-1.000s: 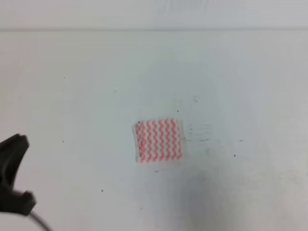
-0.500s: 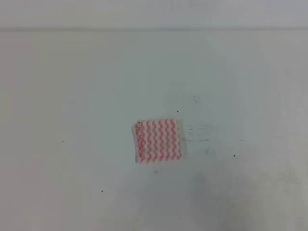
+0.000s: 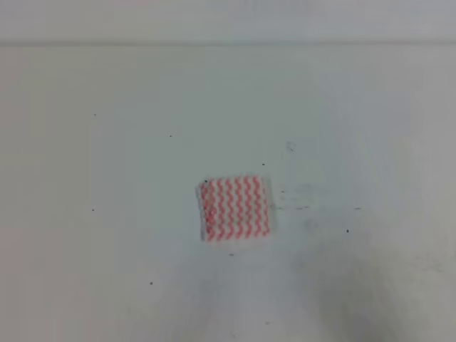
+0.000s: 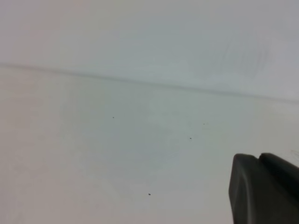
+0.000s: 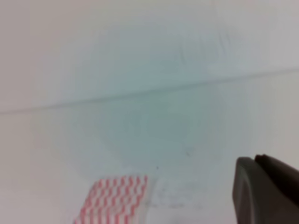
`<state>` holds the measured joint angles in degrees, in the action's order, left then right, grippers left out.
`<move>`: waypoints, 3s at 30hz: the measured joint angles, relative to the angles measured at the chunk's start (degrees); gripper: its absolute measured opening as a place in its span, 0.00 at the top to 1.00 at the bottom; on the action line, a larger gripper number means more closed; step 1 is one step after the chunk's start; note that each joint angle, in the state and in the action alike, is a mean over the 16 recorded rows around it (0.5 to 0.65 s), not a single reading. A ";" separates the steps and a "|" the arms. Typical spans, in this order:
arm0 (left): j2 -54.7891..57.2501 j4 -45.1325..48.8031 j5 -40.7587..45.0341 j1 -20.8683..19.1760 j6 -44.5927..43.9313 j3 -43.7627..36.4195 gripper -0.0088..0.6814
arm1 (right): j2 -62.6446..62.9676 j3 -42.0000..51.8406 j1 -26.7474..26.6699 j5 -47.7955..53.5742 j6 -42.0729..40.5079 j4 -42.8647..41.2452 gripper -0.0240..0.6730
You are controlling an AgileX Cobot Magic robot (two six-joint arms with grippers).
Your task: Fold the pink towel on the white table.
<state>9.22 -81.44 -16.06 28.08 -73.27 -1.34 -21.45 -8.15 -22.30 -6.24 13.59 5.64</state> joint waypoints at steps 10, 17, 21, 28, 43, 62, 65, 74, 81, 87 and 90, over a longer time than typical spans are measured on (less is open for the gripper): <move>0.06 -0.14 0.00 0.00 0.10 -0.08 0.99 | -0.48 6.17 0.00 -0.35 -0.04 -0.04 0.99; 0.00 -0.21 0.03 0.00 0.16 -0.01 0.99 | -0.48 8.25 0.00 -0.71 -0.09 -0.06 0.99; -0.13 -0.33 0.08 0.00 0.23 0.13 0.99 | -0.04 8.35 0.18 -0.59 -0.11 0.06 0.99; -0.44 -0.65 0.03 0.00 0.32 0.49 0.99 | 2.66 8.43 4.76 0.19 -0.76 -0.89 0.99; -0.44 -0.59 -0.19 0.00 0.48 0.42 0.99 | 19.81 8.67 16.00 16.44 -1.91 -7.20 0.99; -0.53 -0.91 0.03 0.01 0.68 0.78 1.00 | 22.50 8.35 16.02 22.30 -1.88 -7.89 0.99; -0.46 -0.91 -0.01 0.01 0.69 0.78 0.99 | 22.48 8.35 16.02 22.30 -1.88 -7.88 0.99; -0.39 -0.78 -0.61 0.00 0.67 0.64 0.99 | 22.42 8.43 16.02 22.35 -1.90 -7.82 0.99; -0.33 3.85 -2.30 -0.13 2.55 0.49 0.99 | 22.51 8.43 16.01 22.34 -1.88 -7.78 0.99; -0.37 22.03 0.18 -2.36 16.20 0.49 0.99 | 22.51 8.35 16.01 22.29 -1.86 -7.78 0.99; -0.71 35.00 3.70 -4.67 27.26 0.42 0.99 | 22.51 8.35 16.01 22.23 -1.84 -7.78 0.99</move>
<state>8.51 -46.44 -12.36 23.41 -46.01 -0.92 1.06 0.20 -6.29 15.99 11.75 -2.13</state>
